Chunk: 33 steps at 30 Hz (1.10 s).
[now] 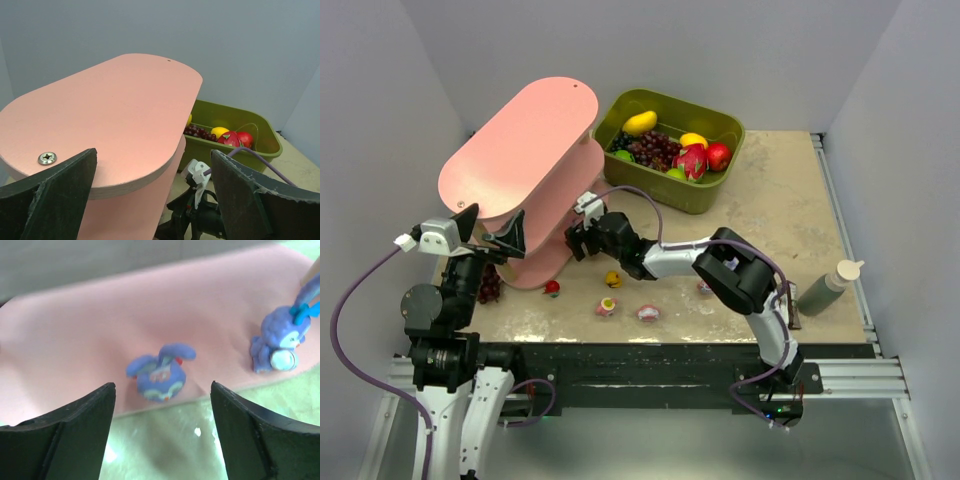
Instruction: Place and organize the plastic toys onto the shelf
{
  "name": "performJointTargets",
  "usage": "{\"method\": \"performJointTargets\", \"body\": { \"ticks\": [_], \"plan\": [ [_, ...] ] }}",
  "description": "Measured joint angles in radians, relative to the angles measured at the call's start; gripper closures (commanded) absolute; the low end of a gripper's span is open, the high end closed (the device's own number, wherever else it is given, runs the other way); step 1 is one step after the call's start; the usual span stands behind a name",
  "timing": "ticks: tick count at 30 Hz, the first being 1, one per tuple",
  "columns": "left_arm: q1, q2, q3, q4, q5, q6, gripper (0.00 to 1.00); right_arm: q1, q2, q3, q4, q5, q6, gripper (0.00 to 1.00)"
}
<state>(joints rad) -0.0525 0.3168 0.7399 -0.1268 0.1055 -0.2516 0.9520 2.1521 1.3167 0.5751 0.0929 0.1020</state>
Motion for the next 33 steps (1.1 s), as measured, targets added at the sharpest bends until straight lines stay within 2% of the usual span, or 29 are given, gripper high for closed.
{"method": "performJointTargets", "body": {
  "ticks": [4, 12, 16, 25, 28, 33],
  "plan": [
    [0.000, 0.000, 0.000, 0.000, 0.000, 0.000, 0.00, 0.001, -0.102, -0.069, 0.010, -0.013, -0.003, 0.14],
    [0.000, 0.000, 0.000, 0.000, -0.003, 0.000, 0.00, 0.003, -0.323, -0.139, -0.013, -0.014, 0.012, 0.15],
    [0.000, 0.000, 0.000, 0.000, -0.002, -0.001, 0.00, 0.005, -0.478, -0.181, -0.128, 0.081, 0.041, 0.15],
    [0.001, -0.006, -0.011, 0.015, 0.023, -0.024, 0.00, -0.013, -0.856, -0.459, -0.449, 0.434, 0.255, 0.15],
    [0.001, -0.004, -0.018, 0.033, 0.039, -0.026, 0.01, -0.052, -0.946, -0.553, -0.541, 0.508, 0.352, 0.17],
    [0.002, 0.023, -0.023, 0.070, 0.087, -0.026, 0.00, -0.238, -1.069, -0.698, -0.600, 0.499, 0.444, 0.20]
  ]
}}
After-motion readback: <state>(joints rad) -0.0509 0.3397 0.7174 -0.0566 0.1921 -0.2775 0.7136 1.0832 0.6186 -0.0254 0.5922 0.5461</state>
